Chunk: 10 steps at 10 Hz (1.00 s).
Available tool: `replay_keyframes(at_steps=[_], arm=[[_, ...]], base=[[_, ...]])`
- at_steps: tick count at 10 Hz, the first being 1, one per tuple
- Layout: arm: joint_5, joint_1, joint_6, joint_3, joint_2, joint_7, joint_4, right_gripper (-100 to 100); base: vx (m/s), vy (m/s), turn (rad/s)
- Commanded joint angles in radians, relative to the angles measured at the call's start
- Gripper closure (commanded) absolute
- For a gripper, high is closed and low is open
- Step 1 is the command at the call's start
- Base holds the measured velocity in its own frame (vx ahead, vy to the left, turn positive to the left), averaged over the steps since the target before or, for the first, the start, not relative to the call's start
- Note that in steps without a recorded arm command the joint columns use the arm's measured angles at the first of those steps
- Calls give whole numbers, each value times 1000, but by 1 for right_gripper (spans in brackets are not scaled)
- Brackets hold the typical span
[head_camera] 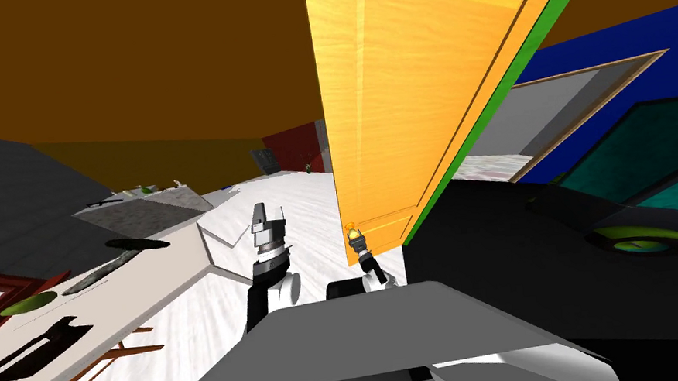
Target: Push the door open
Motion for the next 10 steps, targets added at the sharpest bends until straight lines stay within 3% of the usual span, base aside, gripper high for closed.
replay_keyframes(at_steps=[1,5,6,7,10], arm=[[-14,-2,-7,-34,-6,5,-9,100],[-28,-4,-12,-70,19,14,-6,100],[-26,0,-7,-61,19,11,7,100],[-36,-4,-12,-82,-6,21,4,100],[-54,-8,-22,-120,-26,33,7,100]], base=[[151,131,-56],[152,140,-69],[89,48,-21],[124,74,-14],[198,136,-77]])
